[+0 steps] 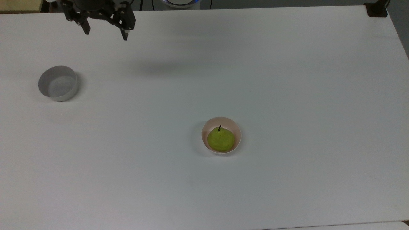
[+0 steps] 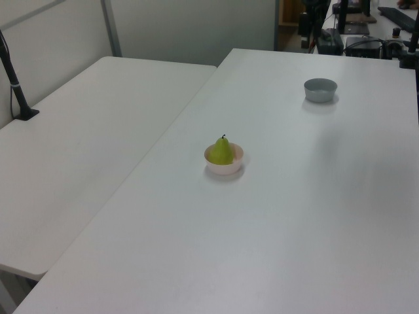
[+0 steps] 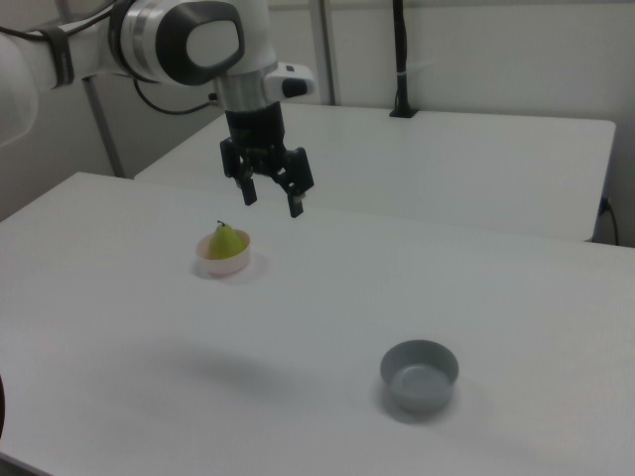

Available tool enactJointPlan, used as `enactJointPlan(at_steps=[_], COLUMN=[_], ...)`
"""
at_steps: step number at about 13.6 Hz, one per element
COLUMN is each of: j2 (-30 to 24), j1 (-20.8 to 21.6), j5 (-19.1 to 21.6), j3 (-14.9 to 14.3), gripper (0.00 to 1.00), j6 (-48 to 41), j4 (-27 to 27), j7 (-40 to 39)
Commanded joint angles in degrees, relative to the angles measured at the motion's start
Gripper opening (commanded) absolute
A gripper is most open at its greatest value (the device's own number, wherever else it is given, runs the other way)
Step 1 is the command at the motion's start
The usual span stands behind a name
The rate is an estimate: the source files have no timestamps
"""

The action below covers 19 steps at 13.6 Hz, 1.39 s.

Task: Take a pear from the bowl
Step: 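Move the open gripper over the pink bowl holding the green pear, then lower the gripper around the green pear inside the pink bowl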

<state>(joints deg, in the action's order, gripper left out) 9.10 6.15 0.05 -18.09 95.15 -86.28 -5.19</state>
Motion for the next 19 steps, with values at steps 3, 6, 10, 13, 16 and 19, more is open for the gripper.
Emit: enactJointPlan(at_steps=[3, 6, 10, 13, 16, 19], j2=[3.28, 6.88, 14.0, 19.53, 24.19, 26.93], j1=[9.38, 14.66, 20.29, 22.76, 24.52, 24.52], j5=[2.93, 5.4, 5.49, 5.49, 5.23, 4.44], j3=[-1.94, -1.94, -1.77, -1.77, -1.86, -1.86], gripper=[1.0, 1.0, 1.0, 1.0, 1.0, 0.96], j6=[5.12, 9.68, 19.88, 23.3, 28.14, 30.7], j4=[1.81, 2.17, 3.05, 6.9, 7.18, 7.18], j7=[2.81, 4.47, 12.3, 16.15, 17.84, 17.84])
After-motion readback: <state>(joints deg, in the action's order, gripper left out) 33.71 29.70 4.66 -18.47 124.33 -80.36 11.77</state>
